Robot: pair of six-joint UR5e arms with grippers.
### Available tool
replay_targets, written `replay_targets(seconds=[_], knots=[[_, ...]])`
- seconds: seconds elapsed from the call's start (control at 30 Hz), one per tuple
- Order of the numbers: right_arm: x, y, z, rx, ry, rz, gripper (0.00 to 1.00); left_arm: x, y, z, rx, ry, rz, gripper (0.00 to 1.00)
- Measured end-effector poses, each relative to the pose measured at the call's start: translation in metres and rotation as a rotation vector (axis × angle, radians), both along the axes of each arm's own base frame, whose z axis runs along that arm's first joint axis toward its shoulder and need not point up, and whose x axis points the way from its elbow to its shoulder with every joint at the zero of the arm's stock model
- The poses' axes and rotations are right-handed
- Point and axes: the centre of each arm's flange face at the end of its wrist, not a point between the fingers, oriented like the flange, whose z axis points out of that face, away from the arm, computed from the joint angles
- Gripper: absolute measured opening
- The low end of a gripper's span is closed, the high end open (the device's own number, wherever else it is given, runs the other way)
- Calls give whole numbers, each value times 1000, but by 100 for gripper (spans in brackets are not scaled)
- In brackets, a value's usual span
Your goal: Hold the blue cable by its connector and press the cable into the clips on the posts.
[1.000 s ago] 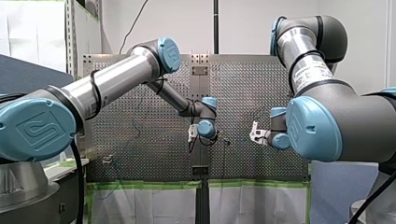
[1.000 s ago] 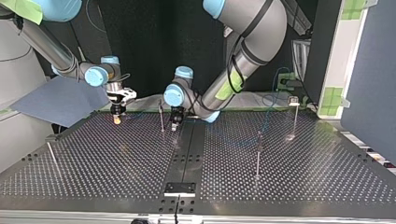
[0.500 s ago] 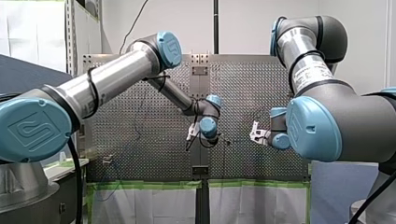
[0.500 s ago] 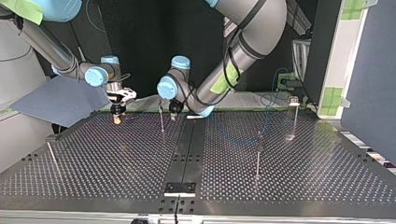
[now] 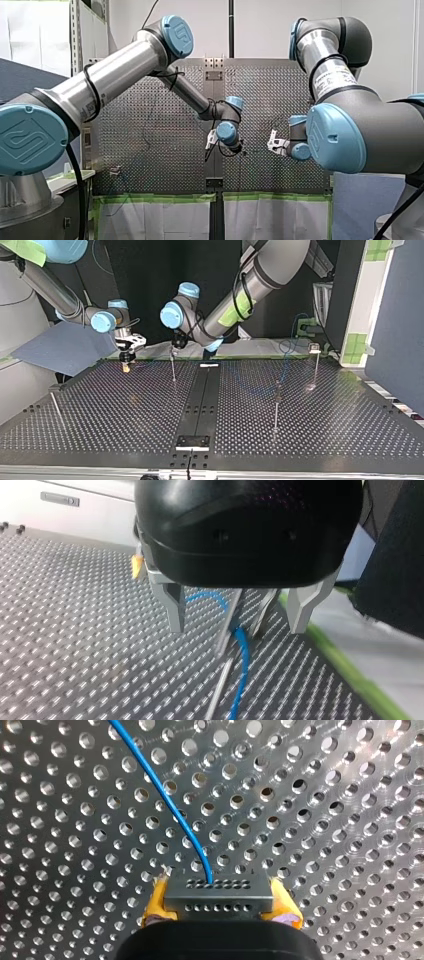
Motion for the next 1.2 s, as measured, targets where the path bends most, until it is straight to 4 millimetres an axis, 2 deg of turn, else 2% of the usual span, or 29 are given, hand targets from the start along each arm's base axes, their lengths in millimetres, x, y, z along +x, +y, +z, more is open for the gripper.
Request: replay_targets(seconds=[0.17,0.4,0.57,0.87,1.2], knots=[[0,0,0,2,-7,4,0,-22,-2,-16,-23,33,-6,100],[1,0,-1,4,-14,7,0,-32,-11,-19,-108,19,4,100],[1,0,-1,8,-17,10,0,-32,-15,-23,-167,-3,43,100],[1,1,-2,12,-19,11,0,-29,-18,-50,-211,-25,64,100],[1,1,-3,12,-19,12,0,-23,-26,-47,-260,-81,46,100]])
